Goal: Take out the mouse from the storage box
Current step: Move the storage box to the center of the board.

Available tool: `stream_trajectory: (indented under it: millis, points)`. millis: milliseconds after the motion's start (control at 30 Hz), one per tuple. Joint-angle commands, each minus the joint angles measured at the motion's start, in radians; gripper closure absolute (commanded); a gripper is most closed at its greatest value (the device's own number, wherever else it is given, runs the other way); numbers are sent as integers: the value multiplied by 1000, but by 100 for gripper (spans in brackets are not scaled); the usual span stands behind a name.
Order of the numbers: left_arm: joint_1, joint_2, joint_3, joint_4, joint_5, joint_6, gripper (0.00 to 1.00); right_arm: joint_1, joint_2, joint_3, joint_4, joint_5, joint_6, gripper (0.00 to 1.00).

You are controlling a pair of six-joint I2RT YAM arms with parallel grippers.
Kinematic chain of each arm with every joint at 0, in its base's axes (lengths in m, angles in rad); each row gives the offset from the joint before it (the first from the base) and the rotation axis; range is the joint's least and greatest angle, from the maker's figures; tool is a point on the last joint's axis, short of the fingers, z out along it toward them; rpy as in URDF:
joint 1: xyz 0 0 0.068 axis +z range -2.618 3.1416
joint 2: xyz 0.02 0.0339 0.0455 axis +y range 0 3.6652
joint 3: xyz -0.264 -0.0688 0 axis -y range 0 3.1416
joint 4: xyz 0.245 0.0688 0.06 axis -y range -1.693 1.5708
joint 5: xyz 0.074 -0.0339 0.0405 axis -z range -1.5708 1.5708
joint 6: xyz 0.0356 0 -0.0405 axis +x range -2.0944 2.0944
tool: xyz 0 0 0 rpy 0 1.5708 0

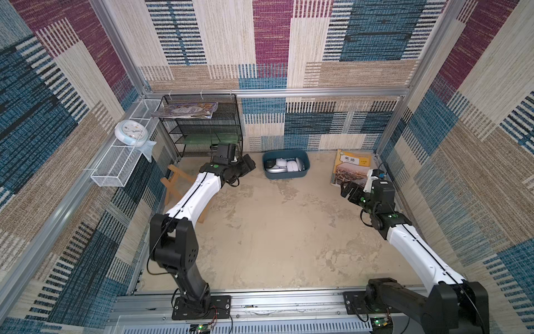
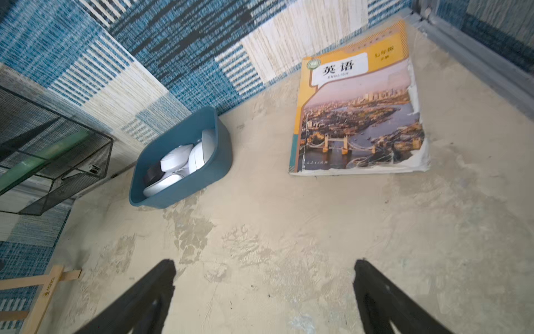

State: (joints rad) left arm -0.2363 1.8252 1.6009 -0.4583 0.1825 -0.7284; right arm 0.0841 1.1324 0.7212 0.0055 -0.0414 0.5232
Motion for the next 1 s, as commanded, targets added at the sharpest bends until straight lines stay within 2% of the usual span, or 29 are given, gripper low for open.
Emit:
stream_trajectory:
  millis: [0,233,400,833,900,967]
  points:
    - [-26,125,106,-103,-21,-33,13,7,24,2,-2,-53,-20,1]
    - [-76,328,292,-106,-48,-91,22,23,59,2,5,-73,-50,1]
    - [-93,447,427,-140,-79,-96,35,29,73,-17,22,-86,-58,1]
    - [-97,632,636,-160,-134,-126,57,33,95,-20,39,-106,-87,1]
    - [-98,654,662,-174,-143,-134,63,33,95,-23,39,-107,-85,1]
    - [-98,671,681,-188,-152,-143,74,33,94,-29,42,-109,-83,1]
